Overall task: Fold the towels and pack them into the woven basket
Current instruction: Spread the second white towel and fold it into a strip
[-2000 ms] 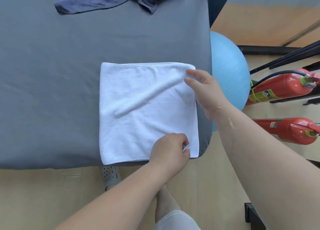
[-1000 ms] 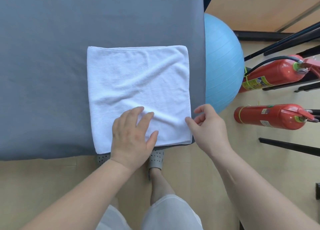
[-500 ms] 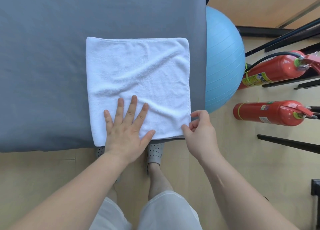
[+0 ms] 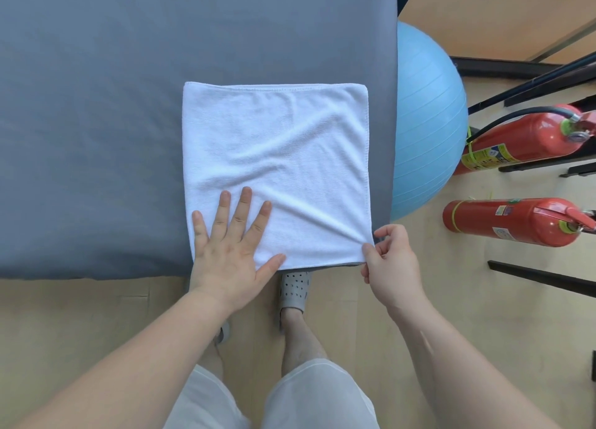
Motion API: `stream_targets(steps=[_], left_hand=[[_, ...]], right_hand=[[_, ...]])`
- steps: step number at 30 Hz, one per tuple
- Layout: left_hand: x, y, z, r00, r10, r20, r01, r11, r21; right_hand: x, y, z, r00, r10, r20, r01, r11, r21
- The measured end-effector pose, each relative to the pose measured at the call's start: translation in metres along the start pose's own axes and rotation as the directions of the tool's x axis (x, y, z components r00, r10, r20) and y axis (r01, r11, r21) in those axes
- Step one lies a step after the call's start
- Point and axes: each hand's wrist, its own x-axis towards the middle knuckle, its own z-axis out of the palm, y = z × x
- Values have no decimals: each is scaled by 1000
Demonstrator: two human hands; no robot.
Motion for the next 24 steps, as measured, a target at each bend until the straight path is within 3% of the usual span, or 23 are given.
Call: stream_targets(steps=[3,5,8,11,14,16,20,24], left_hand=[[5,-2,-10,998,-15,-56,14,1000,-20],[12,-5,-17,997,-32,-75,31,999,-17],[26,-9,-21,996,-80,-32,81,996,26],[38,-10,-20,992,-122,26,120,989,83],[49,-9,-25,985,-167,32,165,984,60],[56,-11,-30,984,-174,33,172,984,40],[71,-24,-37,989,-147,25,146,988,53],[96,-42,-49,989,-147,4,147,989,36]], right_hand=[[0,1,-2,998,28,-62,-28,1000,8],[-3,1,-4,993,7,-121,-17,997,-77],[-5,-7,-3,915,-339,-218,212,866,-453],[4,-34,18,790,-607,-82,443,658,-609],[21,-54,52,756,-618,214,552,427,-716],[37,-57,66,737,-593,323,585,321,-745],[66,-62,64,707,-608,362,603,251,-757],[88,-83,55,721,-596,353,575,230,-785]])
